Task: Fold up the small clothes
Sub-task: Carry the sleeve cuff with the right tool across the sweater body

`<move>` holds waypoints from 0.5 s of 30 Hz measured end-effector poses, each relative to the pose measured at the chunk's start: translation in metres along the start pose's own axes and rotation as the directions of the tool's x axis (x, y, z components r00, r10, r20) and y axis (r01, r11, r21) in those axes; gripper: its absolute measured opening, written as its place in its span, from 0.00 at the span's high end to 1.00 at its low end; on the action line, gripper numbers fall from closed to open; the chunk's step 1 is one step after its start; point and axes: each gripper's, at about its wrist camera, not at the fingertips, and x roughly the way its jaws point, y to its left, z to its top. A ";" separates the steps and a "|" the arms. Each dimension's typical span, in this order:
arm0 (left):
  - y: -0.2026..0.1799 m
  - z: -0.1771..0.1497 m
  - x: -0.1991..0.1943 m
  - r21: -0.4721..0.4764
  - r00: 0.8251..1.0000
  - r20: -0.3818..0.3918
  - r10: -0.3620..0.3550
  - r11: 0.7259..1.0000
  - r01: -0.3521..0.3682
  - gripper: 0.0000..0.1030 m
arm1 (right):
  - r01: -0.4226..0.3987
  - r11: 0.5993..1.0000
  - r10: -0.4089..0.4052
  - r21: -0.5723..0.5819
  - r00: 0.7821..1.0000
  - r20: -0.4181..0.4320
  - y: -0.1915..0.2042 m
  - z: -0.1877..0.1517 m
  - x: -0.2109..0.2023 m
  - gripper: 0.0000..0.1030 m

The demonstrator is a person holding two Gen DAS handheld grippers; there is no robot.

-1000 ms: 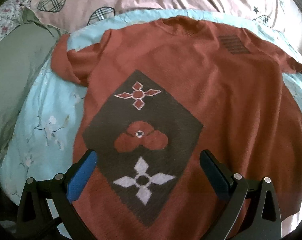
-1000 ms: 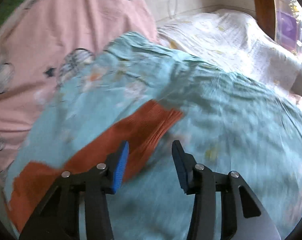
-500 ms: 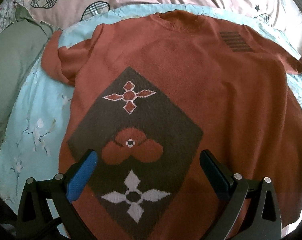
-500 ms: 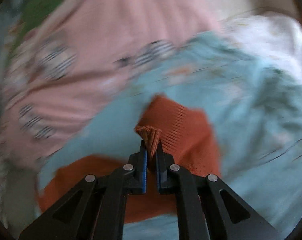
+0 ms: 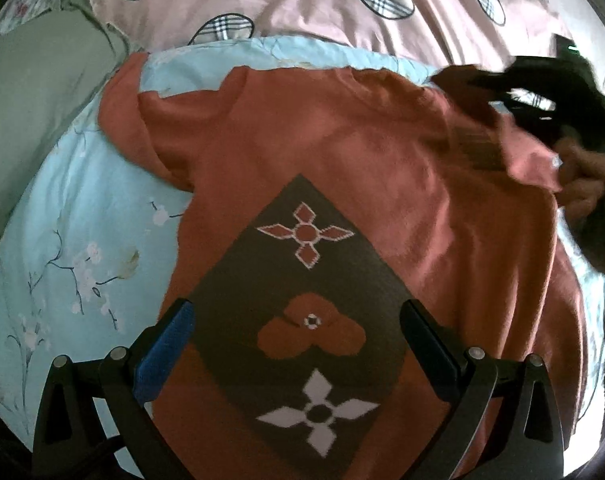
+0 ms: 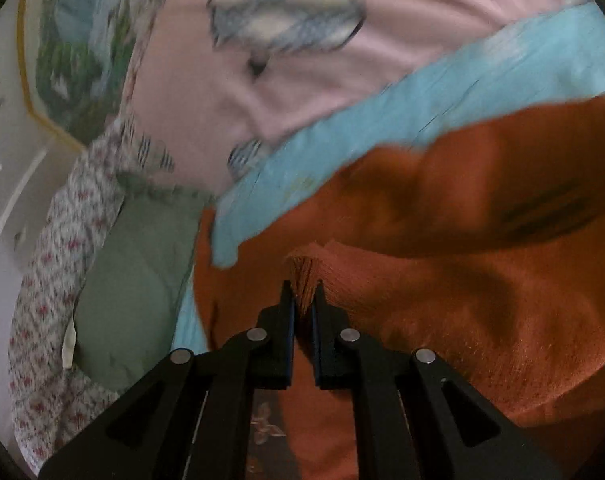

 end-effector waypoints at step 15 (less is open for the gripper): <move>0.030 0.011 0.015 -0.056 0.999 0.007 -0.043 0.997 0.043 0.01 | -0.079 0.996 0.073 -0.046 0.990 -0.123 0.033 -0.032 0.085 0.89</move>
